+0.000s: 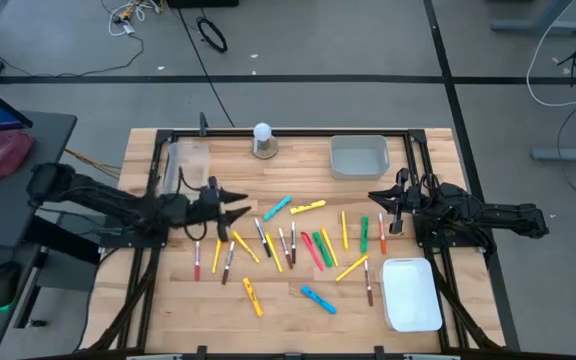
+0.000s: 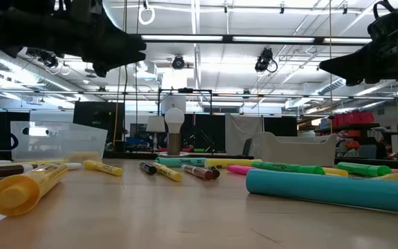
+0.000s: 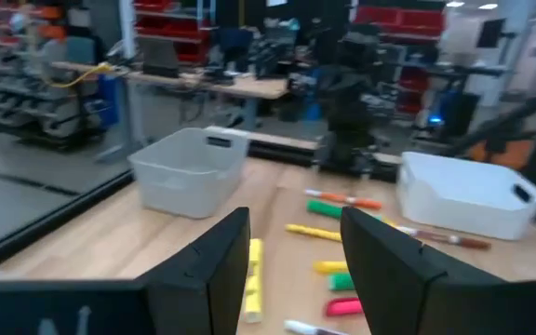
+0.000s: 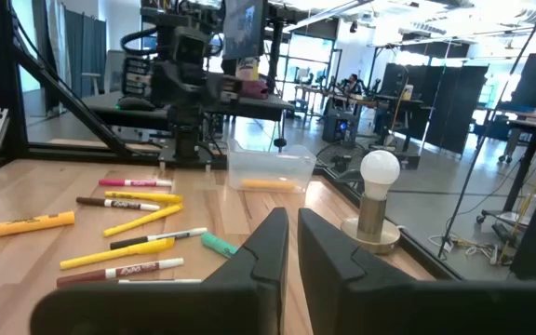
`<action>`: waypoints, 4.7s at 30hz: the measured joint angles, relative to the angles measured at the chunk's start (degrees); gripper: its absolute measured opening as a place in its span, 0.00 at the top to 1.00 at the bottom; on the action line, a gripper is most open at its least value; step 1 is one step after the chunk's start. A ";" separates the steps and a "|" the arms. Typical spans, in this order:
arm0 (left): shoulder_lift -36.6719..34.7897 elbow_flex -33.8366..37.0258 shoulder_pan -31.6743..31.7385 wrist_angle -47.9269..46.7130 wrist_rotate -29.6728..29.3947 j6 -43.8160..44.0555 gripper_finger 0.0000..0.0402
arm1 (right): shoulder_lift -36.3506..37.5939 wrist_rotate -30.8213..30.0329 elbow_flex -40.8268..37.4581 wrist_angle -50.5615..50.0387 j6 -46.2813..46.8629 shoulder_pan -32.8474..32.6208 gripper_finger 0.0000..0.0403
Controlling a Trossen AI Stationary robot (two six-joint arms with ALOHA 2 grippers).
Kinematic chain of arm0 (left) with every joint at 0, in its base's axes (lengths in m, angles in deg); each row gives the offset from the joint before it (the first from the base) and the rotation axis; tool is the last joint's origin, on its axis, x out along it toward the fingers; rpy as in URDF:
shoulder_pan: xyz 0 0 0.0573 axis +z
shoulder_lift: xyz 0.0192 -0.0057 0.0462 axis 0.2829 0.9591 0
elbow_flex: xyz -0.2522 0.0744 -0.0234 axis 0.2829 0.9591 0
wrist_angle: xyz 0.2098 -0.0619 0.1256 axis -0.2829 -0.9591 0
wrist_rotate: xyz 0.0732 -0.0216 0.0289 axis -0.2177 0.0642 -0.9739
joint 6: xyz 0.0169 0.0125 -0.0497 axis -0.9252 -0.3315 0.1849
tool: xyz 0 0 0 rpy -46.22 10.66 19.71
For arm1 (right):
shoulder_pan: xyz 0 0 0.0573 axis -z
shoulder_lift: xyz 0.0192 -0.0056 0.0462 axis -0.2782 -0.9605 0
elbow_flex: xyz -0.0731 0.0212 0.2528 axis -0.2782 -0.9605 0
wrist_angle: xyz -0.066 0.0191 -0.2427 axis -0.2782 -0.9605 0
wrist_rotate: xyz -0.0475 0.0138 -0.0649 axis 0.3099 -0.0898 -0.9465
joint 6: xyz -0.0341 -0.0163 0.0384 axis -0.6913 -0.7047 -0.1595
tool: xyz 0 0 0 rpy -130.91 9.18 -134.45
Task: Pick & Place Markers
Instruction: Put the yellow pen into the gray bin
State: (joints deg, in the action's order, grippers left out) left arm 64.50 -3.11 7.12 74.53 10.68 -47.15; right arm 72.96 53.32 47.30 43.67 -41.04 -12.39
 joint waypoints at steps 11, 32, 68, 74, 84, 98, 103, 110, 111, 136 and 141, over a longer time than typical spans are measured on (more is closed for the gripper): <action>10.05 -2.68 -3.22 3.78 -0.04 0.11 0.56 | -0.02 0.00 0.00 3.18 0.30 0.03 0.92; 15.33 -5.80 0.25 4.44 -1.75 1.51 0.56 | -11.15 0.06 0.02 20.15 32.75 -4.85 0.94; 15.33 -5.80 4.48 1.61 -1.75 1.72 0.56 | -86.52 6.01 38.44 -27.24 60.58 -11.95 0.44; 15.33 -5.80 4.45 1.71 -1.75 2.01 0.56 | -88.98 3.52 38.71 -27.57 60.72 -12.04 0.53; 15.33 -5.80 4.45 1.71 -1.75 2.03 0.56 | -89.24 -1.59 38.48 -28.14 60.26 -11.97 0.83; 15.33 -5.80 4.48 1.69 -1.75 2.05 0.56 | -79.95 -6.49 41.83 -33.69 56.02 -11.73 0.92; 15.33 -5.80 4.21 1.76 -1.75 2.21 0.56 | -73.58 -13.06 50.84 -49.64 47.38 -9.34 0.93; 15.33 -5.80 4.21 1.89 -1.73 2.82 0.56 | -73.65 -15.76 61.62 -67.00 27.25 5.32 0.93; 15.33 -5.80 4.21 1.89 -1.73 2.82 0.56 | -74.20 -15.32 61.64 -67.45 22.85 7.97 0.93; 15.33 -5.80 4.26 1.52 -1.73 2.95 0.56 | -101.40 -14.43 61.77 -47.50 -26.78 34.57 0.89; 15.33 -5.80 4.26 1.54 -1.75 2.93 0.56 | -101.72 -14.38 61.77 -46.24 -27.79 35.41 0.84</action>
State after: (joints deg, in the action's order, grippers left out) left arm 79.83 -8.91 11.37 76.07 8.93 -44.22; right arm -28.76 38.94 109.07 -2.57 -68.83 23.02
